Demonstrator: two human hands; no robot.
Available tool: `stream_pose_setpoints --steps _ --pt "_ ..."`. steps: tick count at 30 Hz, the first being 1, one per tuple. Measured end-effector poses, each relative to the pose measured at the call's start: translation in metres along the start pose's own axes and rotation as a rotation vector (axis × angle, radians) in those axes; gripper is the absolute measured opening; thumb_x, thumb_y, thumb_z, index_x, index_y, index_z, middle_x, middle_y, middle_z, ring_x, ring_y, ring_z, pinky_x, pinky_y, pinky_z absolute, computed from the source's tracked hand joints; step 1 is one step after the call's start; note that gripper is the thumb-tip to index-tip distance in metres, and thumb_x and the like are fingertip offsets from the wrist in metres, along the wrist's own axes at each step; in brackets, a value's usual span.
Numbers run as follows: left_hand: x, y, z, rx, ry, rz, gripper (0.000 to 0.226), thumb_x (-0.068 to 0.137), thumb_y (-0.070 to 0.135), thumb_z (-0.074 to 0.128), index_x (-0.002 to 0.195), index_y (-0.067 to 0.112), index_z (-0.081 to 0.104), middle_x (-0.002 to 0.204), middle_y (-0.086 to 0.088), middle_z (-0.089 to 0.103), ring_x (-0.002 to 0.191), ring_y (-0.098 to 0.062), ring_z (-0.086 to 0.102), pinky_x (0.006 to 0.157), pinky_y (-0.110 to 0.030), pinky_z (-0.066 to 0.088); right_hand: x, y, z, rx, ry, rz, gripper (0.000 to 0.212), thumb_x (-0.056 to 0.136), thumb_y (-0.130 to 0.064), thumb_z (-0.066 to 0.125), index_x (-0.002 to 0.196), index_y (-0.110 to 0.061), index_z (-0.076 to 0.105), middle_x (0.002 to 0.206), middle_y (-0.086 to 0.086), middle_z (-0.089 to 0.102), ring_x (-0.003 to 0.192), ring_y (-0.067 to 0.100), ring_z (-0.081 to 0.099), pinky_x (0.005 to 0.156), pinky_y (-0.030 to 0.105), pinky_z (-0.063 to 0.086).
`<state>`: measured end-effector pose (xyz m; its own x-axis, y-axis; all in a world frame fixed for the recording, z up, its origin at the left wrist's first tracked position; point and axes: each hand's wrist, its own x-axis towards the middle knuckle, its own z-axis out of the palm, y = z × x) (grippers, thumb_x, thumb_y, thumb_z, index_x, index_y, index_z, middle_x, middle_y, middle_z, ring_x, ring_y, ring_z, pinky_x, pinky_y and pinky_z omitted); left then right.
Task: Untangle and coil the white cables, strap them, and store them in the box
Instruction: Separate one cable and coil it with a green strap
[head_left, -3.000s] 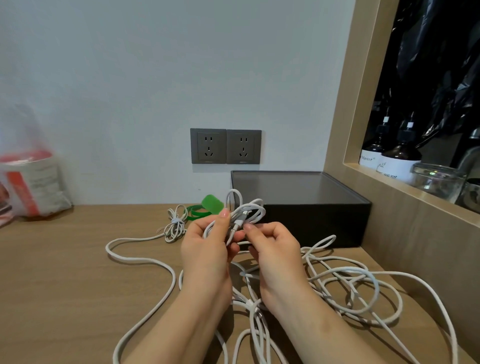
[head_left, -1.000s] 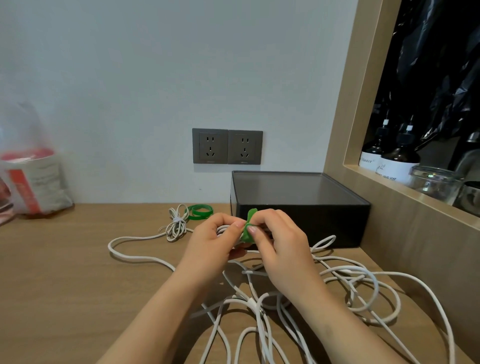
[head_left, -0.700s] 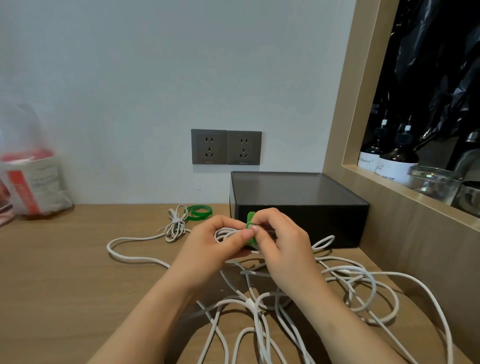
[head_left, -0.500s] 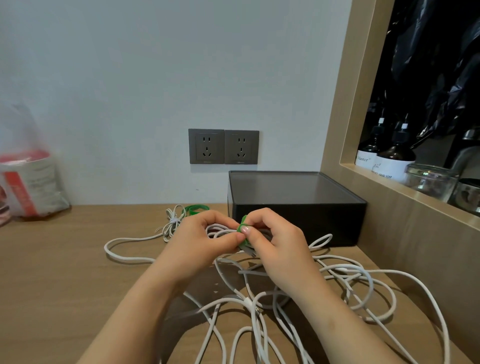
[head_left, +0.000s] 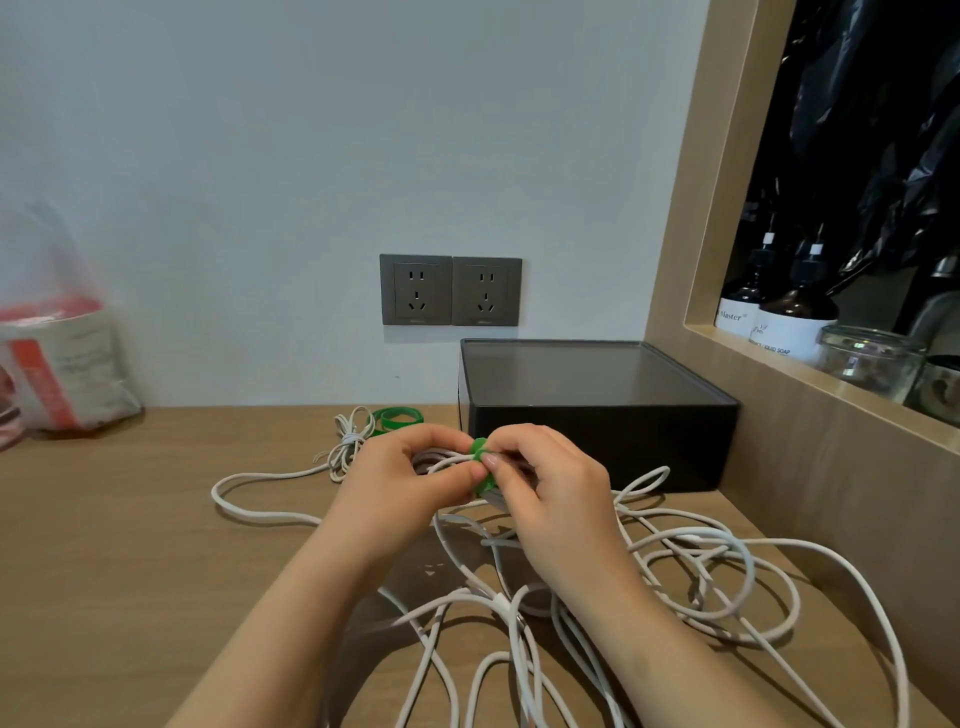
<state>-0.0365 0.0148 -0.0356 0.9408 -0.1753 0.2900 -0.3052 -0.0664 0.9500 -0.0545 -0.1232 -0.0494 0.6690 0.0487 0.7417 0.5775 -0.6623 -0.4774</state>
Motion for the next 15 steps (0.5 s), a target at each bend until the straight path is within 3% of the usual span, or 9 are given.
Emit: stream_pose_setpoints --steps 9,15 --pt "0.001 -0.005 0.005 -0.028 0.041 0.004 0.012 0.079 0.009 0.071 0.08 0.021 0.071 0.085 -0.004 0.073 0.086 -0.023 0.069 0.083 -0.041 0.056 0.004 -0.007 -0.012 0.257 -0.013 0.201 0.021 0.084 -0.013 0.065 0.079 -0.032 0.061 0.079 -0.019 0.061 0.087 -0.013 0.056 0.067 0.002 0.044" --pt "0.0 -0.007 0.011 -0.04 0.095 -0.001 0.014 0.083 0.009 0.068 0.079 0.023 0.071 0.08 0.002 0.071 0.084 -0.019 0.069 0.077 -0.035 0.058 0.003 -0.004 -0.01 0.234 -0.112 0.235 0.018 0.09 -0.018 0.056 0.082 -0.034 0.059 0.087 -0.016 0.061 0.09 -0.01 0.054 0.071 0.006 0.047"
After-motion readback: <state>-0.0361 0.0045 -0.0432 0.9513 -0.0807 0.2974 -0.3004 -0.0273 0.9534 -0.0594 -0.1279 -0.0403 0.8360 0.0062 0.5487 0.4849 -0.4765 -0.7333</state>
